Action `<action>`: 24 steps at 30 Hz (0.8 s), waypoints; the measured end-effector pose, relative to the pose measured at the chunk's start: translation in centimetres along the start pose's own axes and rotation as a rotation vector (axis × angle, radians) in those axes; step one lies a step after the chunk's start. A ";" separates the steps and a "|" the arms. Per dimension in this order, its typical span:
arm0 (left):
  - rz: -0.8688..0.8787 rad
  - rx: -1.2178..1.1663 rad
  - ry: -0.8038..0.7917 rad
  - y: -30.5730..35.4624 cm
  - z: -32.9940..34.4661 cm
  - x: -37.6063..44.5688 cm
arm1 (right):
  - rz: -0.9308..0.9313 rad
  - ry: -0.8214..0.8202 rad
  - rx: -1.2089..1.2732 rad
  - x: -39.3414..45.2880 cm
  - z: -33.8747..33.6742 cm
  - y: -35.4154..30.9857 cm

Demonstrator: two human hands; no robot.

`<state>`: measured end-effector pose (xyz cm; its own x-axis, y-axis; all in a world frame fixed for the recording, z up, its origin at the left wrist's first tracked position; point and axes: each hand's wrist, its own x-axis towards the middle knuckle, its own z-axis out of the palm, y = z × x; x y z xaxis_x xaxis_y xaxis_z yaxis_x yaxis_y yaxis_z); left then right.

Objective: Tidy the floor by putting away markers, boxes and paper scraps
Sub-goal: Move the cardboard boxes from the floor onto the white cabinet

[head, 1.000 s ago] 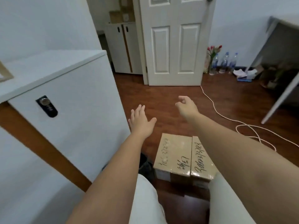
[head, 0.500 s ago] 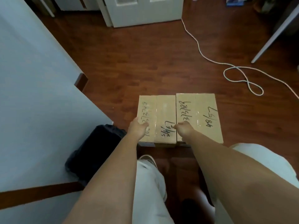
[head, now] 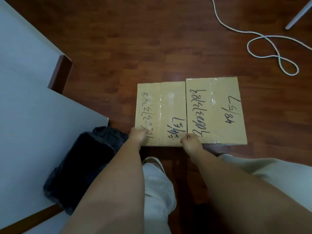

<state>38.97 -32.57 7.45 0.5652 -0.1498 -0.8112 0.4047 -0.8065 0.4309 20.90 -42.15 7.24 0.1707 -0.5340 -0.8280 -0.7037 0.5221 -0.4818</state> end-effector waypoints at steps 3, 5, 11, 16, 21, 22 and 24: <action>-0.042 -0.039 0.018 0.0 -0.1 1.0 | 0.017 0.078 0.043 0.6 1.3 -0.2; -0.049 -0.038 0.037 -0.2 -0.3 1.9 | 0.028 0.101 0.043 0.7 1.9 -0.5; -0.055 0.102 0.098 -0.4 -0.6 3.9 | -0.022 0.105 0.032 1.2 3.1 -0.9; -0.113 0.215 0.066 0.0 -1.3 4.1 | 0.017 0.129 0.062 2.1 3.5 -0.7; -0.130 0.307 -0.052 -0.4 -1.7 3.6 | 0.120 0.052 0.183 1.9 4.3 -2.3; -0.128 0.338 -0.057 -0.6 -1.5 3.3 | 0.124 0.044 0.152 1.9 4.1 -2.3; -0.120 0.352 -0.032 -1.1 -1.2 3.2 | 0.157 0.029 0.123 2.0 3.5 -2.1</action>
<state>41.20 -31.52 4.86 0.5038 -0.0551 -0.8621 0.1920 -0.9658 0.1740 25.18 -41.98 5.62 0.0447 -0.4579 -0.8879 -0.6301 0.6767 -0.3808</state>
